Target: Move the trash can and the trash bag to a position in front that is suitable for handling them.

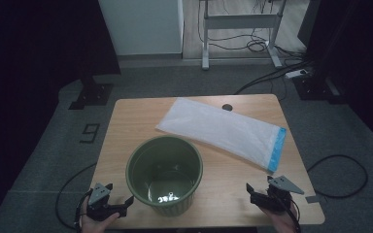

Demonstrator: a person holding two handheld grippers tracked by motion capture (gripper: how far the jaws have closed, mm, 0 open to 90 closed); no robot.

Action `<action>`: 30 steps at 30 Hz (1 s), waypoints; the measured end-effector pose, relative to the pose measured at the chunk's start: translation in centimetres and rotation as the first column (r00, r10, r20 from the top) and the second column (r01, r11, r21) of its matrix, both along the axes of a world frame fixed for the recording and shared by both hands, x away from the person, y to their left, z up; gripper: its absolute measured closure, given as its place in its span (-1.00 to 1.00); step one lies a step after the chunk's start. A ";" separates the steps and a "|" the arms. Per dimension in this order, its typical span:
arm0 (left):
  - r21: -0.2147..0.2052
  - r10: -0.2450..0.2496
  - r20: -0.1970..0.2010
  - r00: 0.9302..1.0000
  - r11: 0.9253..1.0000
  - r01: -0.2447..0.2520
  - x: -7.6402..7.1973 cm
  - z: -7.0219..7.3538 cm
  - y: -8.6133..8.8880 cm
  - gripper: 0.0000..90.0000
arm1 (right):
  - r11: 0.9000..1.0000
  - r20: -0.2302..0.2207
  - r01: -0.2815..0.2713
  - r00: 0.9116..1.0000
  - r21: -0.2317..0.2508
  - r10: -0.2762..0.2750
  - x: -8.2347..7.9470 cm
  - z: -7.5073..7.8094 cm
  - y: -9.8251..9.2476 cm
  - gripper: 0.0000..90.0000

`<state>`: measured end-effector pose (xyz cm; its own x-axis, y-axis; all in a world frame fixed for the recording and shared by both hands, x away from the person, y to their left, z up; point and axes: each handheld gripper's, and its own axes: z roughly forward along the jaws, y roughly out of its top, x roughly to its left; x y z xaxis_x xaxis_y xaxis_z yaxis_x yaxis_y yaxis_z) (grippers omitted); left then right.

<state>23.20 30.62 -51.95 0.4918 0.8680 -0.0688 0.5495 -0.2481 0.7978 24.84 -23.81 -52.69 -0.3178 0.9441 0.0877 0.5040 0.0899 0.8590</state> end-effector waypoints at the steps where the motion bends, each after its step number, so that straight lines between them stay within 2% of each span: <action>1: -0.003 -0.001 0.005 1.000 1.000 0.001 -0.1 0.1 0.1 -0.98 | 1.000 0.003 0.006 1.000 -0.003 -0.006 0.1 0.0 -0.2 -0.72; 6: -0.011 -0.018 0.028 0.999 1.000 0.019 -0.6 0.5 0.1 -0.98 | 0.999 0.008 0.035 0.999 0.019 -0.035 0.4 0.0 -1.2 -0.71; 8: -0.018 -0.041 0.044 0.998 0.999 0.042 -0.8 0.8 -0.1 -0.98 | 0.998 0.004 0.045 0.999 0.034 -0.045 0.5 0.0 -1.6 -0.71; 11: 0.015 -0.104 0.070 0.992 0.995 0.103 -1.1 1.2 -0.8 -0.97 | 0.998 0.007 0.053 0.999 0.041 -0.054 0.6 0.1 -2.1 -0.70; 13: 0.023 -0.159 0.078 0.984 0.987 0.158 -1.4 1.5 -1.4 -0.96 | 0.997 0.007 0.059 0.998 0.045 -0.059 0.7 0.0 -2.5 -0.70; 14: 0.035 -0.206 0.084 0.975 0.978 0.204 -1.5 1.7 -2.0 -0.96 | 0.997 0.000 0.061 0.998 0.051 -0.061 0.8 -0.1 -2.7 -0.69; 15: 0.037 -0.230 0.088 0.969 0.973 0.228 -1.5 1.8 -2.4 -0.95 | 0.997 -0.002 0.061 0.998 0.053 -0.061 0.9 -0.1 -2.8 -0.69; 17: 0.036 -0.262 0.103 0.959 0.965 0.260 -1.3 1.9 -3.3 -0.95 | 0.996 -0.015 0.056 0.998 0.068 -0.055 1.1 -0.2 -2.9 -0.69; 18: 0.036 -0.262 0.103 0.959 0.965 0.260 -1.3 1.9 -3.3 -0.95 | 0.996 -0.015 0.052 0.999 0.072 -0.051 1.2 -0.3 -2.9 -0.68; 19: 0.028 -0.305 0.105 0.947 0.952 0.303 -0.9 2.1 -4.2 -0.98 | 0.996 -0.016 0.051 0.999 0.074 -0.050 1.3 -0.3 -2.9 -0.68; 20: 0.036 -0.317 0.106 0.943 0.949 0.314 -0.7 2.2 -4.7 -0.97 | 0.996 -0.017 0.049 0.999 0.072 -0.048 1.3 -0.3 -2.8 -0.68; 21: 0.036 -0.317 0.106 0.943 0.949 0.314 -0.7 2.2 -4.7 -0.97 | 0.996 -0.017 0.049 0.999 0.072 -0.048 1.3 -0.3 -2.8 -0.68; 22: 0.036 -0.328 0.109 0.938 0.945 0.326 -0.6 2.2 -5.0 -0.97 | 0.996 -0.016 0.050 0.999 0.068 -0.049 1.3 -0.4 -2.8 -0.68; 23: 0.036 -0.362 0.103 0.926 0.932 0.361 -0.3 2.1 -5.6 -0.95 | 0.997 -0.010 0.046 0.999 0.062 -0.046 1.2 -0.4 -2.8 -0.67; 24: 0.034 -0.377 0.098 0.921 0.926 0.376 -0.1 2.1 -5.9 -0.95 | 0.997 -0.008 0.043 0.999 0.059 -0.043 1.1 -0.4 -2.8 -0.67; 25: 0.034 -0.377 0.098 0.921 0.926 0.376 -0.1 2.1 -5.9 -0.95 | 0.997 -0.008 0.043 0.999 0.059 -0.043 1.1 -0.4 -2.8 -0.67; 28: 0.028 -0.428 0.080 0.900 0.904 0.427 0.3 1.8 -7.0 -0.94 | 0.997 -0.003 0.046 0.999 0.061 -0.046 1.0 -0.5 -2.8 -0.66; 30: 0.036 -0.429 0.077 0.900 0.903 0.428 0.5 1.7 -7.4 -0.96 | 0.997 -0.003 0.054 0.999 0.054 -0.054 1.1 -0.5 -2.8 -0.66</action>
<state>23.74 23.20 -50.23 0.8197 0.5728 0.0002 0.3209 -0.4596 0.8281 25.91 -26.58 -53.17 -0.2662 0.9538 0.1392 0.5084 0.0163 0.8610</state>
